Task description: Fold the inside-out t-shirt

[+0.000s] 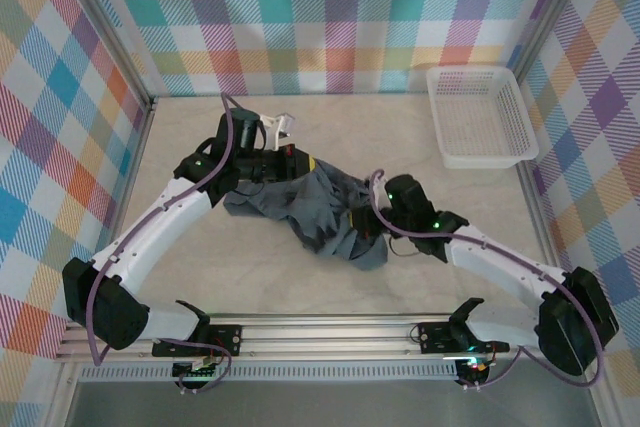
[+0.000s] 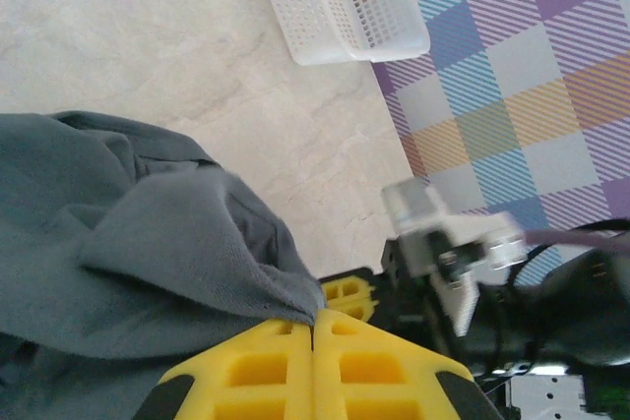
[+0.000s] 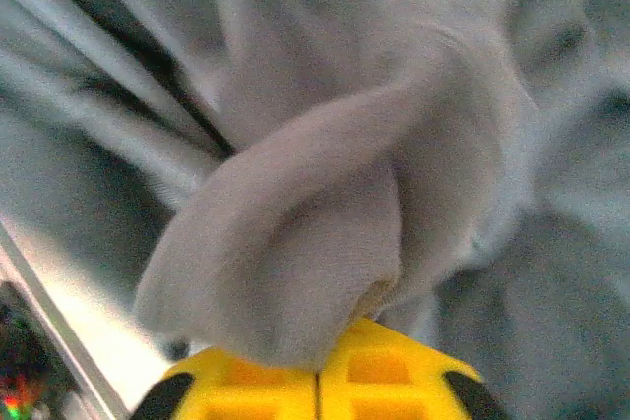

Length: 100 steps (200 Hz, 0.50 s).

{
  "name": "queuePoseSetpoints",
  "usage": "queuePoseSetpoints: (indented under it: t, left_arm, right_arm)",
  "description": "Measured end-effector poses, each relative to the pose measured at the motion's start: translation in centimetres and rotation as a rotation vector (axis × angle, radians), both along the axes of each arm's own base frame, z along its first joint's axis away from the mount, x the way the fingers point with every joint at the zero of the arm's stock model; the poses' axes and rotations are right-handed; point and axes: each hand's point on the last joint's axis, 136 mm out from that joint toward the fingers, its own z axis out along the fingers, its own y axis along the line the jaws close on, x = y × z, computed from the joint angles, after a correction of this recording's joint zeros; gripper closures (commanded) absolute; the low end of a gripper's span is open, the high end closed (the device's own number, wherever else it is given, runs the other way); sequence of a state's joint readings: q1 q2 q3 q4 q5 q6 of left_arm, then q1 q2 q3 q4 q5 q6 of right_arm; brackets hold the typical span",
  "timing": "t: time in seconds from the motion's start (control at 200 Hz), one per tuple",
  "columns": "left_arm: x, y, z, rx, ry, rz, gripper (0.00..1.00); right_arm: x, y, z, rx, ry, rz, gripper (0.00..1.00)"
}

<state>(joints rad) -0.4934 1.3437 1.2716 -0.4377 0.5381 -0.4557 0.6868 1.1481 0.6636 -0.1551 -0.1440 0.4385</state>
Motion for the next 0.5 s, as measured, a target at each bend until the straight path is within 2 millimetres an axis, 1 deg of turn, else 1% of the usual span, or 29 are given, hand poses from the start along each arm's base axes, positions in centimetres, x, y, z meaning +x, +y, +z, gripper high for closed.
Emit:
queuePoseSetpoints:
  t: [0.04,0.08,0.125,0.16,0.21,0.27,0.36,0.395,0.46,0.5]
  left_arm:
    - [0.1,0.1,0.0,0.0,0.001,0.003,1.0]
    - [0.1,0.1,0.0,0.0,0.001,0.003,1.0]
    - [0.1,0.1,0.0,0.0,-0.001,0.001,1.0]
    - [0.1,0.1,0.0,-0.001,-0.001,0.0,1.0]
    - [0.0,0.0,0.1,-0.005,-0.002,-0.006,1.0]
    - [-0.1,-0.1,0.2,-0.01,-0.002,-0.018,1.0]
    - [-0.5,-0.3,0.3,-0.017,-0.005,-0.042,1.0]
    - [-0.6,-0.3,0.3,-0.016,-0.007,-0.05,1.0]
    - [-0.7,-0.3,0.2,-0.012,-0.009,-0.059,1.0]
    - [-0.7,-0.3,0.1,-0.008,-0.013,-0.063,1.0]
  right_arm:
    - [-1.1,-1.2,-2.1,-0.047,0.055,-0.019,0.54]
    - [-2.0,-2.3,-3.6,-0.09,0.101,-0.036,0.46]
    - [-2.6,-3.3,-4.4,-0.131,0.128,-0.055,0.39]
    - [-2.6,-3.7,-4.3,-0.142,0.121,-0.068,0.33]
    - [-2.1,-3.7,-3.1,-0.138,0.08,-0.077,0.28]
    - [-0.8,-3.1,-0.6,-0.127,-0.004,-0.06,0.23]
    - [2.2,-1.3,4.0,-0.124,-0.162,-0.01,0.2]
    - [3.5,-0.5,5.4,-0.13,-0.215,0.012,0.2]
    - [5.7,1.0,7.0,-0.155,-0.287,0.059,0.2]
    - [6.9,1.7,7.3,-0.176,-0.314,0.083,0.23]
